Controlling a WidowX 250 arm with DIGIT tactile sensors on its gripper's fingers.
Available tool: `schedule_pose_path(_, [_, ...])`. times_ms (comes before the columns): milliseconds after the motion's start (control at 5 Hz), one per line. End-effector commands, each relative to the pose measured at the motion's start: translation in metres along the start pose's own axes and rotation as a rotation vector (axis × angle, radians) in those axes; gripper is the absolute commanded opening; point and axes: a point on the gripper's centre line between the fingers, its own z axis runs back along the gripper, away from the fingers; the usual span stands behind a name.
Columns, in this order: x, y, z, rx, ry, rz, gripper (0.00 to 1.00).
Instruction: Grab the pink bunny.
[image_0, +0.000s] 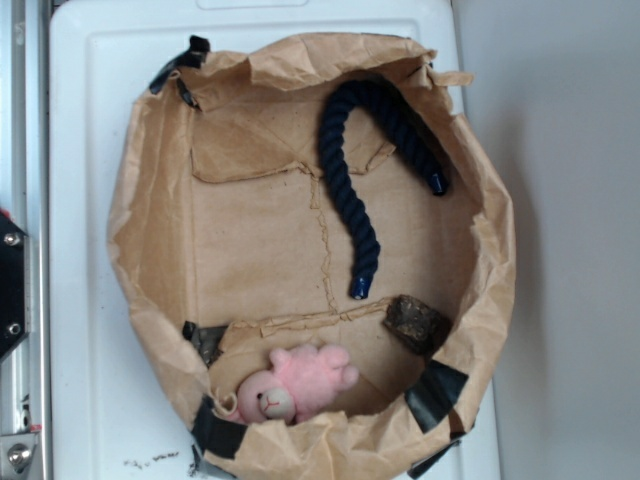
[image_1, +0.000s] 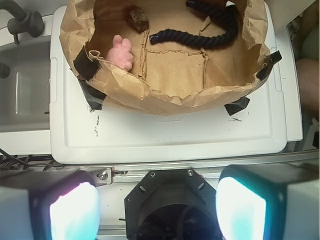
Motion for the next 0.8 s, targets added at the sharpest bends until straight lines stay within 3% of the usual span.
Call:
schedule_pose_path(0, [0.000,0.000,0.000,0.000,0.000,0.000,1.00])
schedule_pose_path(200, [0.049,0.019,-0.018,0.008,0.007,0.064,1.00])
schedule_pose_path(400, [-0.002,-0.016,-0.007,-0.003,-0.011,0.112,1.00])
schedule_pose_path(600, [-0.035,-0.013,-0.006,-0.026,-0.007,0.124,1.00])
